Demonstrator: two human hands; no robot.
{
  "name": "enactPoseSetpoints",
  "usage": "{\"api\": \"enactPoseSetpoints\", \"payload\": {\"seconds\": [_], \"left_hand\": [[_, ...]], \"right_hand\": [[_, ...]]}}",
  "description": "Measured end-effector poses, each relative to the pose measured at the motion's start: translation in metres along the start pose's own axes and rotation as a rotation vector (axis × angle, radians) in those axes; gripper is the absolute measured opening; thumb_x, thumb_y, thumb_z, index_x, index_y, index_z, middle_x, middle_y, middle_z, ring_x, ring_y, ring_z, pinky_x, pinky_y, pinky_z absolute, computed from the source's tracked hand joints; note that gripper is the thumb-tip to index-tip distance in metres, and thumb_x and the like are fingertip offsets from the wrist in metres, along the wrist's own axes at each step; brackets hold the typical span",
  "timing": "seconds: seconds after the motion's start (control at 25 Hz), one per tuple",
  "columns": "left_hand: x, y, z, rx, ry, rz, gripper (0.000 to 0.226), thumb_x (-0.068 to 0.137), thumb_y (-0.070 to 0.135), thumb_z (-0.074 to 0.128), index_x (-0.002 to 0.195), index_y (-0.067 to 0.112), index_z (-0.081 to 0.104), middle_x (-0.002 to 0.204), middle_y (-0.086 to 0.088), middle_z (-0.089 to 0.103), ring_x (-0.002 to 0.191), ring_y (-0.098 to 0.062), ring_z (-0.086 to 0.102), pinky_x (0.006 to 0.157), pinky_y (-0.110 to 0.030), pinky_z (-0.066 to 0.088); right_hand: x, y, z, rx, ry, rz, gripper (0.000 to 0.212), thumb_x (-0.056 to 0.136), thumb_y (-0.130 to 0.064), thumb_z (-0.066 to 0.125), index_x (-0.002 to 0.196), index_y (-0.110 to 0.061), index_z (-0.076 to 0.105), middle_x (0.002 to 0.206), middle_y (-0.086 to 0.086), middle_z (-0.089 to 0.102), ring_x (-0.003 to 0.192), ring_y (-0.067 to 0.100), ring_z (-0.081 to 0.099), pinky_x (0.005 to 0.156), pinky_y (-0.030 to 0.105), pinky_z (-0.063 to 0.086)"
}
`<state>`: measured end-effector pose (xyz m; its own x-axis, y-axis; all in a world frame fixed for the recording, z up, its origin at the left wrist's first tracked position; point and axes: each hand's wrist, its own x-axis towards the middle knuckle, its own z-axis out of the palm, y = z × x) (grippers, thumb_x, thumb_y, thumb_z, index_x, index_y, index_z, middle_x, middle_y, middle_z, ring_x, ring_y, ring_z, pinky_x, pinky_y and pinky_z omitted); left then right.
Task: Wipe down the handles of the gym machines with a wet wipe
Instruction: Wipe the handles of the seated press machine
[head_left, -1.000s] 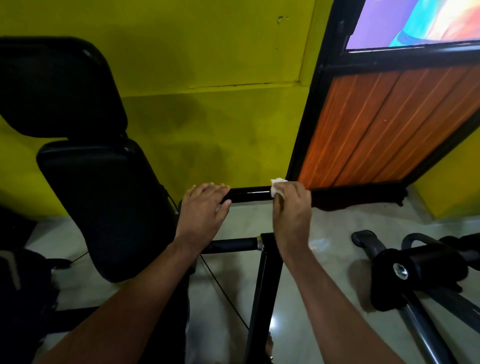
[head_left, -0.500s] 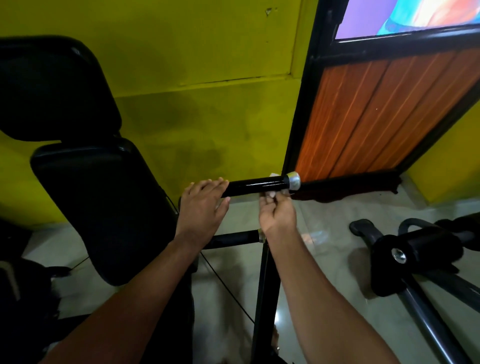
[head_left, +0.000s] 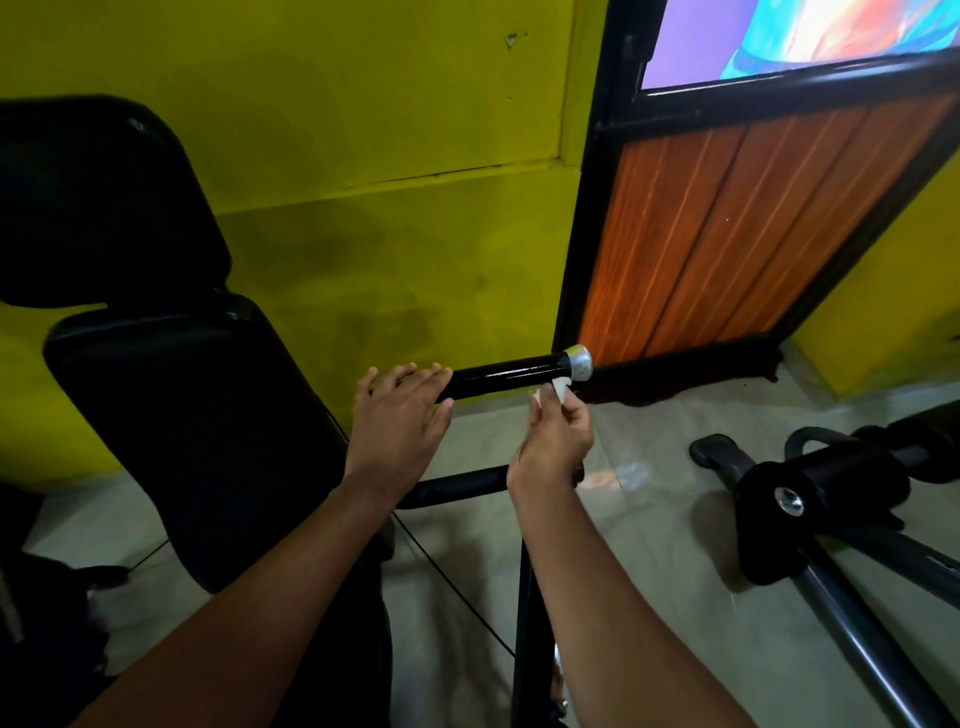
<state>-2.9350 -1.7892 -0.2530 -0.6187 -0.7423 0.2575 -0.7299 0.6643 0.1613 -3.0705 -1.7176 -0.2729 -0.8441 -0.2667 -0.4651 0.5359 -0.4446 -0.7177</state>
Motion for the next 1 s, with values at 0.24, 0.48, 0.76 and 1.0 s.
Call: {"api": "enactPoseSetpoints", "payload": {"seconds": [0.24,0.48,0.76,1.0], "left_hand": [[-0.002,-0.004,0.001,-0.021,-0.013,0.018,0.043,0.100,0.040,0.049,0.142,0.029,0.050,0.143,0.008,0.054,0.134,-0.019,0.044,0.115,-0.048,0.025],[-0.001,-0.003,0.000,-0.022,-0.027,0.033,0.043,0.099,0.040,0.051,0.141,0.030,0.052,0.142,0.009,0.055,0.134,-0.020,0.044,0.114,-0.048,0.025],[0.002,-0.003,-0.002,-0.057,-0.009,0.028,0.038,0.099,0.038,0.054,0.135,0.026,0.058,0.136,0.006,0.060,0.132,-0.023,0.047,0.113,-0.049,0.025],[0.006,-0.004,-0.004,-0.081,-0.012,0.025,0.033,0.098,0.036,0.055,0.129,0.027,0.062,0.130,0.007,0.064,0.131,-0.023,0.048,0.113,-0.049,0.024]], "right_hand": [[0.007,0.000,0.001,-0.712,-0.081,-0.882,0.011,0.086,0.004,0.066,0.096,0.003,0.070,0.105,0.018,0.058,0.095,0.022,0.057,0.082,-0.002,0.038],[0.019,-0.027,0.020,-1.193,-0.229,-1.063,0.014,0.091,-0.006,0.062,0.099,-0.006,0.075,0.103,0.011,0.066,0.091,0.029,0.054,0.084,0.018,0.043],[0.020,-0.052,0.053,-1.802,-0.752,-0.817,0.025,0.085,-0.001,0.056,0.100,-0.013,0.071,0.098,0.010,0.071,0.095,0.030,0.063,0.080,0.043,0.054],[0.015,-0.055,0.062,-1.793,-1.078,-0.767,0.026,0.092,0.001,0.052,0.107,-0.009,0.070,0.108,0.011,0.071,0.100,0.026,0.065,0.085,0.039,0.054]]}}
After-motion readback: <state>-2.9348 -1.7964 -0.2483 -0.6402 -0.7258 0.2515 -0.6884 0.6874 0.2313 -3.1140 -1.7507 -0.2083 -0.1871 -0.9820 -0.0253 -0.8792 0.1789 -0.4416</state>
